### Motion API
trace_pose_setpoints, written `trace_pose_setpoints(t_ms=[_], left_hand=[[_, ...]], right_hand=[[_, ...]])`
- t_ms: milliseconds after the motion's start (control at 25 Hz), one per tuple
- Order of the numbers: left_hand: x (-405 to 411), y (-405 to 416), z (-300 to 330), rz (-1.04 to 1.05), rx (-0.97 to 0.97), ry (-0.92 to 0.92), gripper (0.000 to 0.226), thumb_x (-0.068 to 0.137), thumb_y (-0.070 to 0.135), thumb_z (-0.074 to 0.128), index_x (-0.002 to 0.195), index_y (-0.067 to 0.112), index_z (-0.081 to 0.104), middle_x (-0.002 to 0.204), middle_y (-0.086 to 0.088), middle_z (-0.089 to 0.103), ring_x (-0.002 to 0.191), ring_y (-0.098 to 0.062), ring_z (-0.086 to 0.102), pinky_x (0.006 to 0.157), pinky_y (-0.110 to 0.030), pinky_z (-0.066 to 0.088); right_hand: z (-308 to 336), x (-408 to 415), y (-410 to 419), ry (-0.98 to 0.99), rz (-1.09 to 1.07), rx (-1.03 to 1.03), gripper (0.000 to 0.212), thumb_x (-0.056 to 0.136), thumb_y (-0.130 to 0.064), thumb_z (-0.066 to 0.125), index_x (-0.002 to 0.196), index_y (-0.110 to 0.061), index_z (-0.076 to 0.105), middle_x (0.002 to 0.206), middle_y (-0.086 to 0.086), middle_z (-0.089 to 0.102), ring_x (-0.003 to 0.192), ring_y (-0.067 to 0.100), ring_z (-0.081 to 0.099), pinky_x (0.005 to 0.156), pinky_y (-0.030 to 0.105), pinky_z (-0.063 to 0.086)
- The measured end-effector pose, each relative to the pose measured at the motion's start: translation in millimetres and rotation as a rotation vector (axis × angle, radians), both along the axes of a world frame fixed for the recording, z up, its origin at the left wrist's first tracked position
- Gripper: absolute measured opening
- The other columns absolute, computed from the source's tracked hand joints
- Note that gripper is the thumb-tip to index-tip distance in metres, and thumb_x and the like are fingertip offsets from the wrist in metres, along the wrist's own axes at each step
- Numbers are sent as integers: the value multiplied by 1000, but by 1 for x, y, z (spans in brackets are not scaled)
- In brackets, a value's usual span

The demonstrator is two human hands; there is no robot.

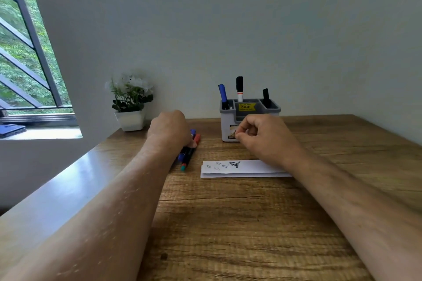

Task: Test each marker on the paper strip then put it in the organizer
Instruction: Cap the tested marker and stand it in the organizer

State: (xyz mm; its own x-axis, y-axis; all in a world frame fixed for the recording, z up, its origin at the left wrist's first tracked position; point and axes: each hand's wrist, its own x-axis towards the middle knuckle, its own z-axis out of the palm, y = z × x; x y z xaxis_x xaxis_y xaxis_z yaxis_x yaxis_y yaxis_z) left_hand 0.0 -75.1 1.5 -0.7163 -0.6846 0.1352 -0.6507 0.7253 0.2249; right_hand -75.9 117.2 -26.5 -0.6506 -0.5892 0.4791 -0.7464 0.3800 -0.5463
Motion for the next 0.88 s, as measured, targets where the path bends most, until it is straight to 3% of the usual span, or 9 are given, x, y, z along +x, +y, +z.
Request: trace_pose_setpoints(t_ms=[440, 600, 680, 880], left_hand=[[-3, 4, 2, -7, 2, -114, 48, 75, 51, 78, 91, 11, 57, 87, -5, 65, 76, -19, 60, 60, -30, 47], [0, 5, 4, 5, 50, 90, 40, 77, 38, 80, 81, 9, 53, 76, -4, 58, 66, -18, 56, 55, -29, 44], [1, 7, 7, -11, 95, 263, 31, 80, 34, 78, 80, 9, 60, 73, -4, 59, 62, -16, 56, 51, -27, 43], [3, 31, 13, -187, 414, 681, 26, 80, 45, 75, 80, 20, 72, 77, 5, 70, 69, -8, 62, 55, -25, 45]], right_hand=[[-1, 2, -1, -7, 3, 5, 3, 91, -25, 66, 89, -25, 68, 76, -12, 62, 65, 2, 56, 58, 17, 41], [0, 3, 0, 0, 2, 0, 7, 91, -25, 66, 85, -29, 65, 75, -15, 61, 66, 2, 56, 60, 17, 41], [1, 5, 0, 11, 7, -3, 7, 91, -26, 66, 85, -30, 65, 75, -16, 60, 66, 1, 56, 60, 16, 41], [2, 4, 0, 52, -7, -74, 5, 93, -25, 64, 97, -28, 64, 83, -17, 60, 76, 0, 59, 67, 15, 46]])
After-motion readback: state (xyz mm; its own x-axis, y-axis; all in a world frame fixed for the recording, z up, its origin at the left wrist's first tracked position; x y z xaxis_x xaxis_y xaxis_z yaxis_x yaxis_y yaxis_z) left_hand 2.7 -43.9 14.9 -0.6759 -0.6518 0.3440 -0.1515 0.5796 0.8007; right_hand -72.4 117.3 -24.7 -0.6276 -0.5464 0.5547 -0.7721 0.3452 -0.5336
